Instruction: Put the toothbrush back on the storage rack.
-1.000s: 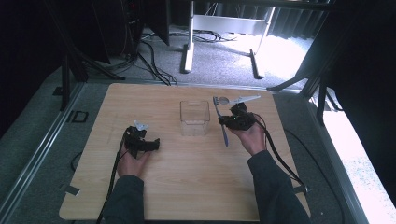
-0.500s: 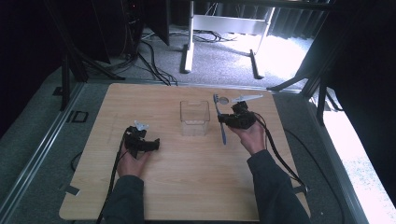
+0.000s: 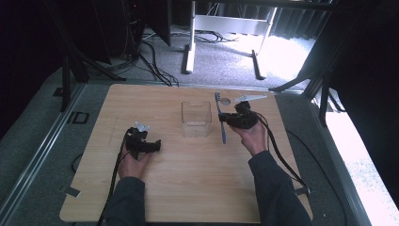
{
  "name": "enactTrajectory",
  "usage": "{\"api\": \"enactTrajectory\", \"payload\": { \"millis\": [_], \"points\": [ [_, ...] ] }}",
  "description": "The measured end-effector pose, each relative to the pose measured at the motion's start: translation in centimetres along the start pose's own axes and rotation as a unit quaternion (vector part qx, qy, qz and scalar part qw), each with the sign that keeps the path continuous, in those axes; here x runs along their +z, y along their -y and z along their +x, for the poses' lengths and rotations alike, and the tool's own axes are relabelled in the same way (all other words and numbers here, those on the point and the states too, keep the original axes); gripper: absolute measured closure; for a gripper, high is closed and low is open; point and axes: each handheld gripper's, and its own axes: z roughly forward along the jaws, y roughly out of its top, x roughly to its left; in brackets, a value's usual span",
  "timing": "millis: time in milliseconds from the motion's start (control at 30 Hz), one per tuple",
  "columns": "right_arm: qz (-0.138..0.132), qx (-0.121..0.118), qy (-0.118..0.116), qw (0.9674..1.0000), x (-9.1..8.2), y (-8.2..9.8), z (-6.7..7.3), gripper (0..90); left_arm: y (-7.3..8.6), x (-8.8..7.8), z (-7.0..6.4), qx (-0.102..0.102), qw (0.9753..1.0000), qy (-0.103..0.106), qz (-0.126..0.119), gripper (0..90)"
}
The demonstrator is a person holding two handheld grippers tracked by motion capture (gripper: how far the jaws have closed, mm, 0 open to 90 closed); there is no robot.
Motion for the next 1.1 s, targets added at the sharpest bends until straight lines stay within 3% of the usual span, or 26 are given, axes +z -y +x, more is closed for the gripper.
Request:
{"api": "enactTrajectory", "payload": {
  "millis": [1100],
  "points": [
    [-0.071, 0.039, -0.035, 0.9961, -0.26, -0.66, -0.63, 81.5, 0.00, 0.00, 0.00, 0.000, 1.0000, 0.000, 0.000, 7.9]
  ]
}}
